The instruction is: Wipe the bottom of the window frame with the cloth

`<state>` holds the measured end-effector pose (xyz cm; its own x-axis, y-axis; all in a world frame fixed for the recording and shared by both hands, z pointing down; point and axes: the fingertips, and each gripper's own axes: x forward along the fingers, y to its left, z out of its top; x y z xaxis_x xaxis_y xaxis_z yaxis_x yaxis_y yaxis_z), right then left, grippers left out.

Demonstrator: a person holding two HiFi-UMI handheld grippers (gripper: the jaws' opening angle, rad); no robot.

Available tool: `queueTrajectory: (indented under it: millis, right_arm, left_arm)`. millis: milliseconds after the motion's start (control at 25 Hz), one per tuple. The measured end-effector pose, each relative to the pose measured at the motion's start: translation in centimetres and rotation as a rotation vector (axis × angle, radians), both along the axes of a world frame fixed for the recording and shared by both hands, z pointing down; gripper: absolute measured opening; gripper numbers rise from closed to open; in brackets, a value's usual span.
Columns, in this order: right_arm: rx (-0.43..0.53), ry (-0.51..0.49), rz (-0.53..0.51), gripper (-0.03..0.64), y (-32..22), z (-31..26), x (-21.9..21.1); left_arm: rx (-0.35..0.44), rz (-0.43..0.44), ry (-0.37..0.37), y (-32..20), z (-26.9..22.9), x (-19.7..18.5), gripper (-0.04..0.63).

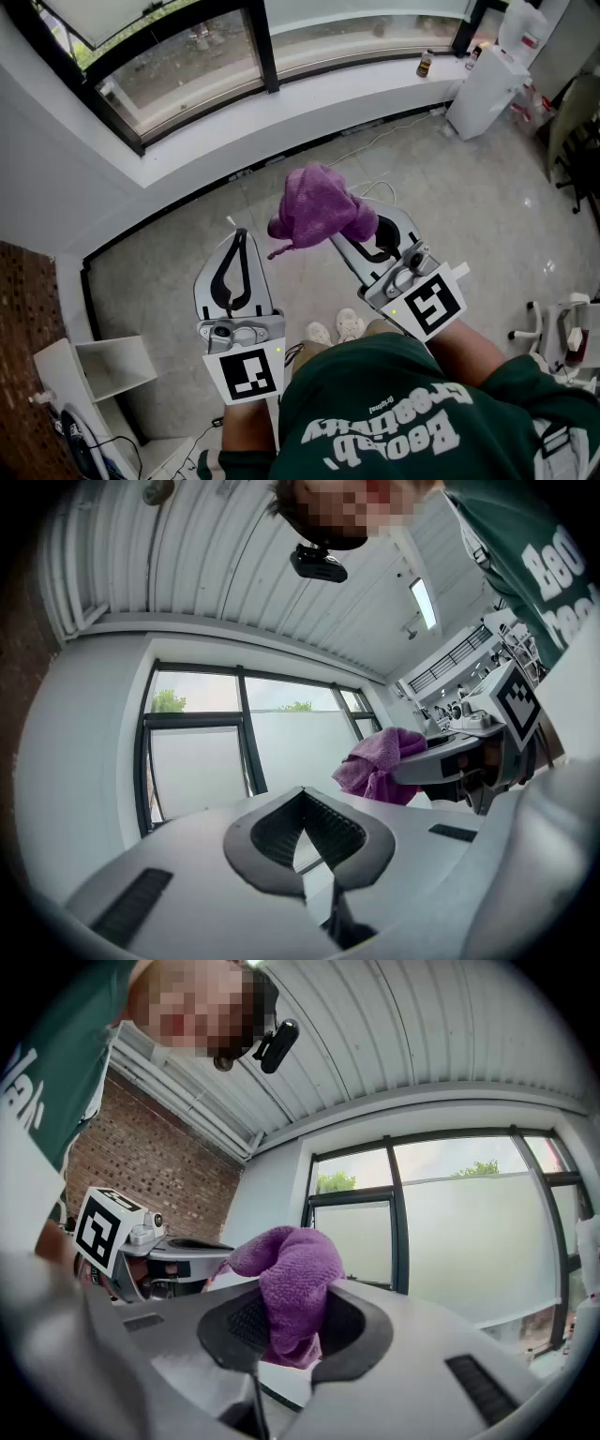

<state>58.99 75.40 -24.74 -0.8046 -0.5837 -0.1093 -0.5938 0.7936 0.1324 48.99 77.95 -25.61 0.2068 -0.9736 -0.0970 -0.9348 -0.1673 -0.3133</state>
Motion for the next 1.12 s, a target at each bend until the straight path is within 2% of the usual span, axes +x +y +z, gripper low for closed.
queueTrajectory:
  millis: [440,1120]
  right_arm:
    - [0.009,-0.013,-0.015,0.091,0.8,-0.5,0.5]
    - [-0.010,-0.067,-0.065,0.092,-0.2,0.2,4.4]
  left_arm:
    - [-0.009,0.010,0.002,0.3,-0.3,0.8,0.006]
    - [-0.019,-0.033,-0.018,-0.5,-0.1,4.7,0.006]
